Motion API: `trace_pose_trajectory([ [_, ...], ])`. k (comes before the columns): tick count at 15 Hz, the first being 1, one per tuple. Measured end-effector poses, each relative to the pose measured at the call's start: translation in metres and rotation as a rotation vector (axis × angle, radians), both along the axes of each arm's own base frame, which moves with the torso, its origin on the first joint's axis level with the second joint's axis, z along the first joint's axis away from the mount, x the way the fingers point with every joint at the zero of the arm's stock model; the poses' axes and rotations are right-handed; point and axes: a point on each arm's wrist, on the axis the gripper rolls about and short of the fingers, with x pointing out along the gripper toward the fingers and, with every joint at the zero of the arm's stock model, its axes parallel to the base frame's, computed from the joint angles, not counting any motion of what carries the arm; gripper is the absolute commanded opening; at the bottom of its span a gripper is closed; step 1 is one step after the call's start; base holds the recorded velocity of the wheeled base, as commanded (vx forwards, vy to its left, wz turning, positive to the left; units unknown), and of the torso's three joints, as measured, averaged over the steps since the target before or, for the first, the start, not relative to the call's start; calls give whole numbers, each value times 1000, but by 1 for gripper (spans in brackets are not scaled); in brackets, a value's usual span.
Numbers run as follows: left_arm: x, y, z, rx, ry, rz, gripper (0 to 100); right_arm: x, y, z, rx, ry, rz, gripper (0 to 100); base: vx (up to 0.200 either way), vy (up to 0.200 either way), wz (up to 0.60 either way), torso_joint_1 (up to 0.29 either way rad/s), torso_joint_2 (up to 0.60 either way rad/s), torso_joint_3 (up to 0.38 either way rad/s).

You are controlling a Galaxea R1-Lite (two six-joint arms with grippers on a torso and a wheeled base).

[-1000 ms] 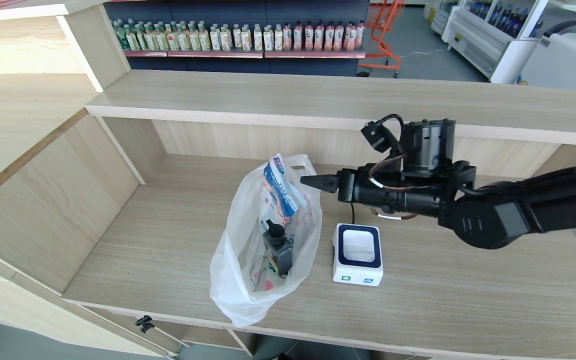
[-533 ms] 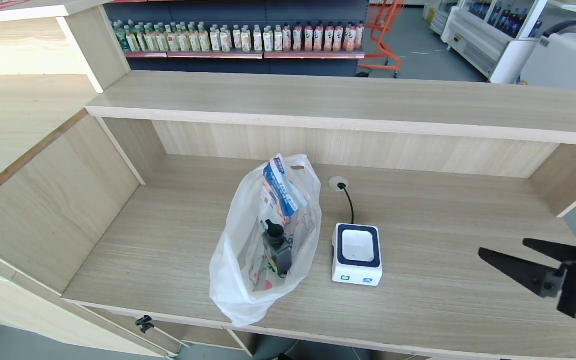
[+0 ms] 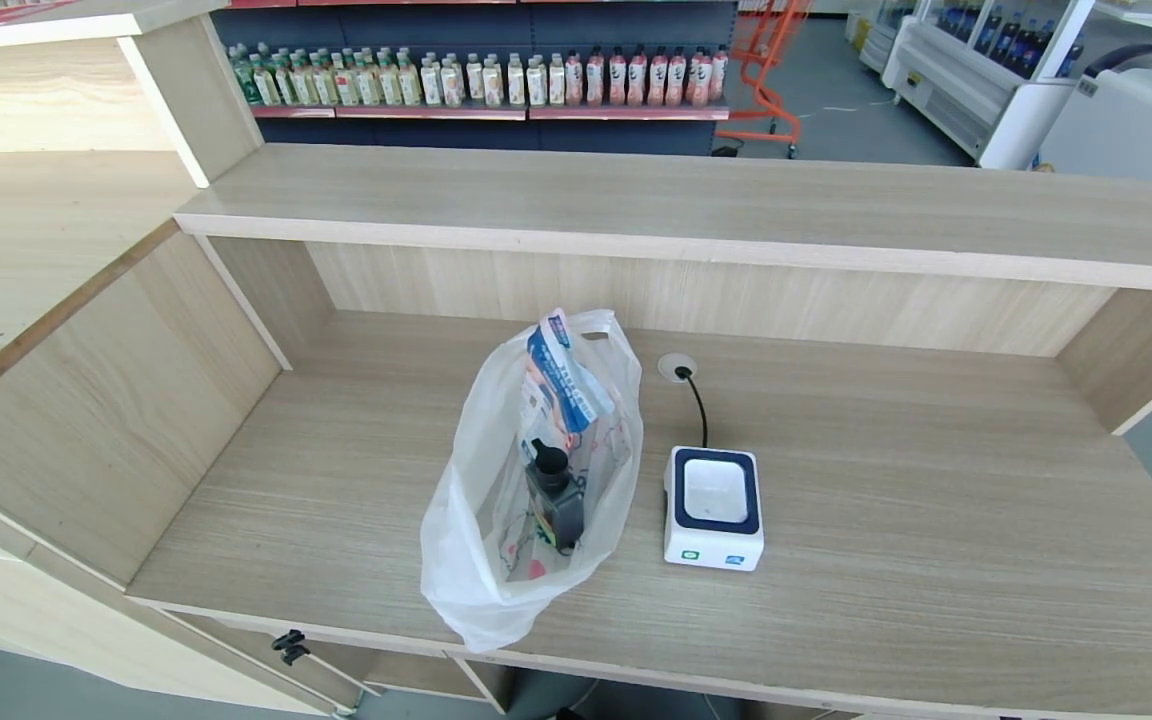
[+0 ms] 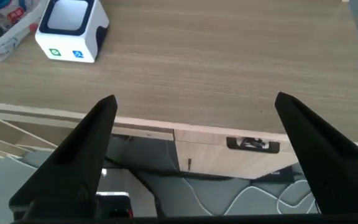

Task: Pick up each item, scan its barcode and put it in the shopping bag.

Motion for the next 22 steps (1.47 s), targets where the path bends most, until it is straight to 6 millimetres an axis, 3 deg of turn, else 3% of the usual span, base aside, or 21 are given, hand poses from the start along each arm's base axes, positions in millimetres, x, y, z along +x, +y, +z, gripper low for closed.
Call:
trace_pose_trajectory([
  [7,0,0,0,0,0,0,100,-9,0,-7,14,-107,-30,100,0,0,0,0,0,0],
  [8,0,0,0,0,0,0,100,-9,0,-7,15,-108,-30,0,0,0,0,0,0,0],
  [20,0,0,0,-4,0,0,100,-10,0,-7,16,-111,-30,0,0,0,0,0,0,0],
  [22,0,0,0,6,0,0,100,-10,0,-7,16,-111,-30,0,200,0,0,-2,2,2],
])
